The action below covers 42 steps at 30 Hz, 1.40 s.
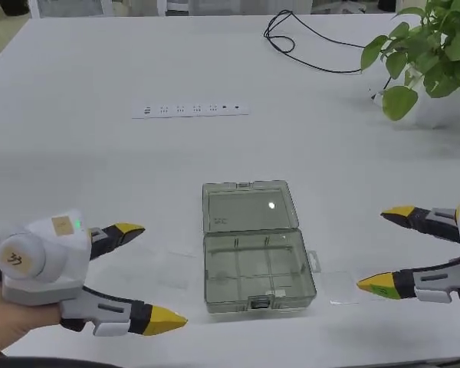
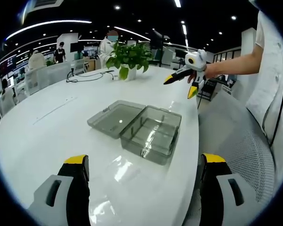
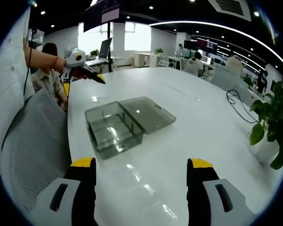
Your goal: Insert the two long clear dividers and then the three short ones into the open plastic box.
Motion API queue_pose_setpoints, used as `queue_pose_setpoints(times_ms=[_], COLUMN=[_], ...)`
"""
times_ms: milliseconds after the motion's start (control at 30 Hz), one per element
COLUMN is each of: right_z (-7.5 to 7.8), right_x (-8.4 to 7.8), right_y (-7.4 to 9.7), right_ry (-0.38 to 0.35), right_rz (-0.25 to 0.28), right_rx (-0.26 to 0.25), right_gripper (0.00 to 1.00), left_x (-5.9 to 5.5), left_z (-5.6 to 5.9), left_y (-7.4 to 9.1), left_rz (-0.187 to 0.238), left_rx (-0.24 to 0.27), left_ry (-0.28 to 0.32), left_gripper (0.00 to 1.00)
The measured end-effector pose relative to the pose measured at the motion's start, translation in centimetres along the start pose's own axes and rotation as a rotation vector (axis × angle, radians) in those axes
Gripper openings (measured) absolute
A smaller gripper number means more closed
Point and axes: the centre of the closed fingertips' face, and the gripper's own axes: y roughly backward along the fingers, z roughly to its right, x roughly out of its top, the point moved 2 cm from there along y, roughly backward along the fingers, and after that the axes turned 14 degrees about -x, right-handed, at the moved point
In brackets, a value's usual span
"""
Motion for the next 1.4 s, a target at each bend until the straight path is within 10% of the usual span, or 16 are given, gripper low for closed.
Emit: queue_pose_setpoints(times_ms=[533, 833, 1400], right_z=[0.0, -0.2, -0.5], right_x=[0.0, -0.2, -0.4], right_y=[-0.1, -0.2, -0.5], right_ry=[-0.011, -0.022, -0.034], right_rz=[0.004, 0.004, 0.001], right_rx=[0.001, 0.003, 0.006], right_gripper=[0.79, 0.78, 0.78], left_x=[-1.2, -4.0, -8.2], left_z=[-1.4, -3.7, -5.5], left_y=[1.2, 3.2, 4.4], left_rz=[-0.041, -0.125, -0.269], left_rx=[0.054, 0.168, 0.304], left_ry=[0.054, 0.258, 0.431], left_gripper=[0.98, 0.87, 0.59])
